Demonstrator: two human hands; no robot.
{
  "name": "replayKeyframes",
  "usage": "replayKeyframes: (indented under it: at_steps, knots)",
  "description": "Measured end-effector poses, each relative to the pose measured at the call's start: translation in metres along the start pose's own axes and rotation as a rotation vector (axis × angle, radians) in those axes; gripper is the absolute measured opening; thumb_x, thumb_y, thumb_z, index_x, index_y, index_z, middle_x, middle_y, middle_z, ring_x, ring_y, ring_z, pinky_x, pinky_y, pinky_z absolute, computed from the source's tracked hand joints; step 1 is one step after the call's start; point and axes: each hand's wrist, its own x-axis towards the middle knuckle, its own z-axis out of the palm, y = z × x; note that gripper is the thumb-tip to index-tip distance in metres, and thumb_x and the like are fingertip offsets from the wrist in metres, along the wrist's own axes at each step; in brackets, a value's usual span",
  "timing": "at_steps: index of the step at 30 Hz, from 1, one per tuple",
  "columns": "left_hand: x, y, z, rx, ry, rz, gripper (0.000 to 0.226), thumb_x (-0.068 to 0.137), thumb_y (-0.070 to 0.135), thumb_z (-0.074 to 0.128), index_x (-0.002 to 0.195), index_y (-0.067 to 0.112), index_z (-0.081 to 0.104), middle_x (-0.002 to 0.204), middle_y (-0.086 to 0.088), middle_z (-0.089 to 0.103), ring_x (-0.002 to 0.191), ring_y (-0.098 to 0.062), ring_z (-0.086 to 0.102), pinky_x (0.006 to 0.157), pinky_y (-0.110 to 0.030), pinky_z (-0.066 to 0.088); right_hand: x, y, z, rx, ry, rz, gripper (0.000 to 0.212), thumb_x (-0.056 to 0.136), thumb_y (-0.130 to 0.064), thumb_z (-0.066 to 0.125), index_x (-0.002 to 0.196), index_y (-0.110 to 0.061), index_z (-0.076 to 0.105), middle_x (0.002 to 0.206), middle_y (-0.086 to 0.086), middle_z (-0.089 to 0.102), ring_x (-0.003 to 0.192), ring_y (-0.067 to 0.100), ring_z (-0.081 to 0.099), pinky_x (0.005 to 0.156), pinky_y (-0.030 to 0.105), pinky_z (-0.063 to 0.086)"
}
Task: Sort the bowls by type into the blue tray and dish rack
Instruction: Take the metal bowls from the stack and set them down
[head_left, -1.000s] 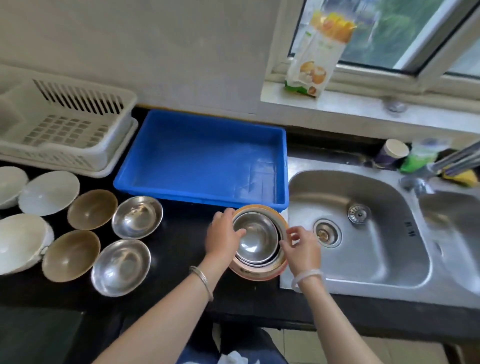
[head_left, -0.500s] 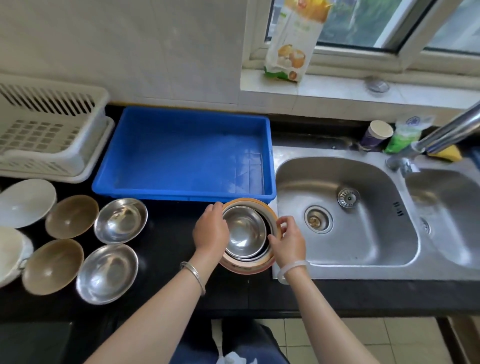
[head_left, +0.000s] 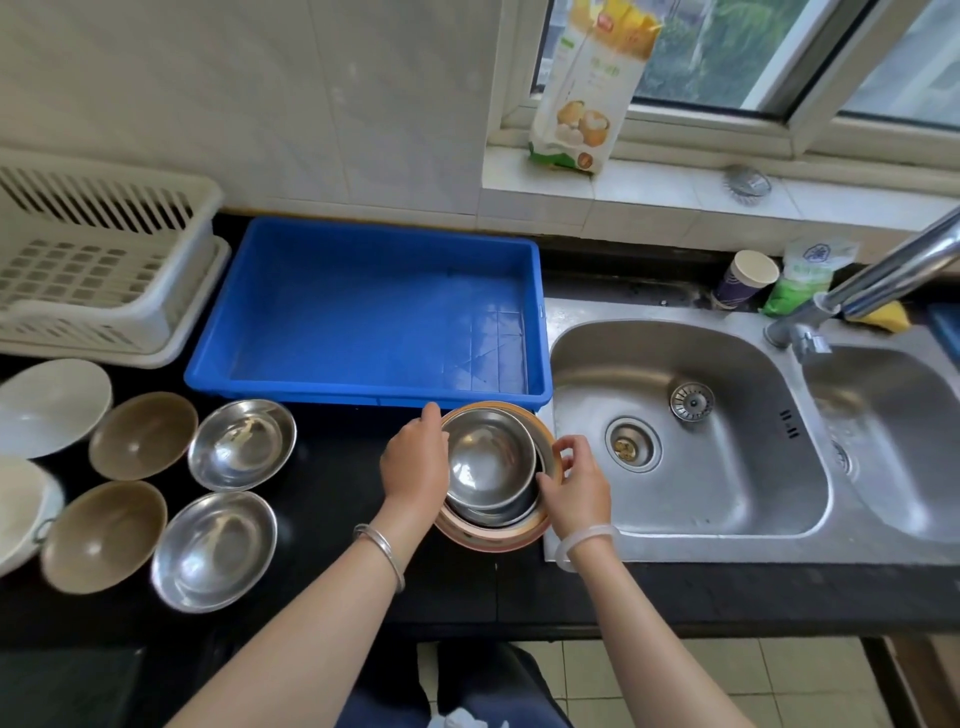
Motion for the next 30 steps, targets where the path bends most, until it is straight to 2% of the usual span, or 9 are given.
replayKeyframes:
  at_steps: [4, 7, 11, 17, 20, 22, 26, 30]
  knots:
    - [0.0, -0.001, -0.002, -0.064, 0.004, -0.047, 0.016, 0.096, 0.024, 0.044, 0.092, 0.01, 0.048, 0.08, -0.005, 0.06, 0.069, -0.023, 0.057, 0.053, -0.032, 0.041, 0.0, -0.004, 0.004, -0.037, -0.007, 0.019, 0.043, 0.075, -0.013, 0.07, 0.098, -0.027, 0.037, 0.091, 0.005, 0.061, 0.076, 0.024, 0.058, 0.063, 0.027, 0.04]
    - [0.003, -0.005, -0.006, -0.158, -0.025, -0.111, 0.019, 0.096, 0.028, 0.046, 0.085, 0.012, 0.049, 0.075, -0.003, 0.058, 0.065, -0.021, 0.054, 0.051, -0.031, 0.038, 0.003, -0.007, 0.006, -0.08, 0.012, 0.044, 0.042, 0.074, -0.009, 0.065, 0.097, -0.027, 0.034, 0.087, 0.007, 0.064, 0.073, 0.026, 0.059, 0.061, 0.028, 0.042]
    - [0.005, -0.014, -0.011, -0.284, -0.075, -0.158, 0.022, 0.095, 0.026, 0.047, 0.081, 0.01, 0.051, 0.069, -0.001, 0.054, 0.062, -0.018, 0.051, 0.056, -0.031, 0.042, 0.005, -0.008, 0.006, -0.126, 0.018, 0.054, 0.032, 0.078, -0.011, 0.06, 0.099, -0.021, 0.04, 0.085, 0.006, 0.064, 0.071, 0.026, 0.058, 0.063, 0.028, 0.042]
    - [0.01, -0.022, -0.028, -0.417, 0.0, -0.158, 0.024, 0.094, 0.022, 0.048, 0.071, 0.016, 0.044, 0.063, 0.0, 0.05, 0.055, -0.014, 0.044, 0.049, -0.025, 0.035, 0.005, -0.012, -0.002, -0.153, 0.052, 0.038, 0.016, 0.081, -0.023, 0.061, 0.096, -0.02, 0.058, 0.084, -0.002, 0.059, 0.069, 0.016, 0.053, 0.058, 0.02, 0.035]
    - [0.015, -0.03, -0.041, -0.479, 0.012, -0.185, 0.021, 0.093, 0.021, 0.049, 0.073, 0.015, 0.045, 0.071, -0.009, 0.058, 0.065, -0.027, 0.058, 0.058, -0.039, 0.051, 0.006, -0.015, -0.007, -0.2, 0.103, 0.0, 0.02, 0.081, -0.026, 0.062, 0.1, -0.018, 0.066, 0.092, -0.002, 0.053, 0.076, 0.015, 0.049, 0.067, 0.023, 0.035]
    - [0.017, -0.036, -0.046, -0.539, 0.017, -0.234, 0.019, 0.092, 0.019, 0.05, 0.075, 0.014, 0.047, 0.079, -0.012, 0.062, 0.074, -0.03, 0.063, 0.066, -0.045, 0.058, 0.007, -0.017, -0.01, -0.217, 0.125, -0.024, 0.018, 0.083, -0.024, 0.06, 0.095, -0.015, 0.069, 0.091, 0.001, 0.06, 0.073, 0.015, 0.049, 0.066, 0.023, 0.034]
    - [0.015, -0.049, -0.05, -0.652, 0.03, -0.335, 0.024, 0.092, 0.017, 0.051, 0.07, 0.015, 0.043, 0.079, -0.008, 0.06, 0.077, -0.024, 0.063, 0.06, -0.036, 0.059, 0.011, -0.024, -0.018, -0.239, 0.143, -0.075, 0.017, 0.084, -0.021, 0.057, 0.088, -0.012, 0.071, 0.085, 0.006, 0.068, 0.071, 0.017, 0.05, 0.064, 0.024, 0.033]
    - [0.004, -0.065, -0.056, -0.717, 0.064, -0.414, 0.019, 0.092, 0.015, 0.052, 0.075, 0.01, 0.047, 0.084, -0.012, 0.06, 0.079, -0.024, 0.061, 0.059, -0.035, 0.058, 0.019, -0.037, -0.031, -0.133, 0.169, -0.09, 0.014, 0.083, -0.018, 0.059, 0.078, -0.01, 0.07, 0.074, 0.007, 0.069, 0.072, 0.026, 0.06, 0.063, 0.026, 0.035]
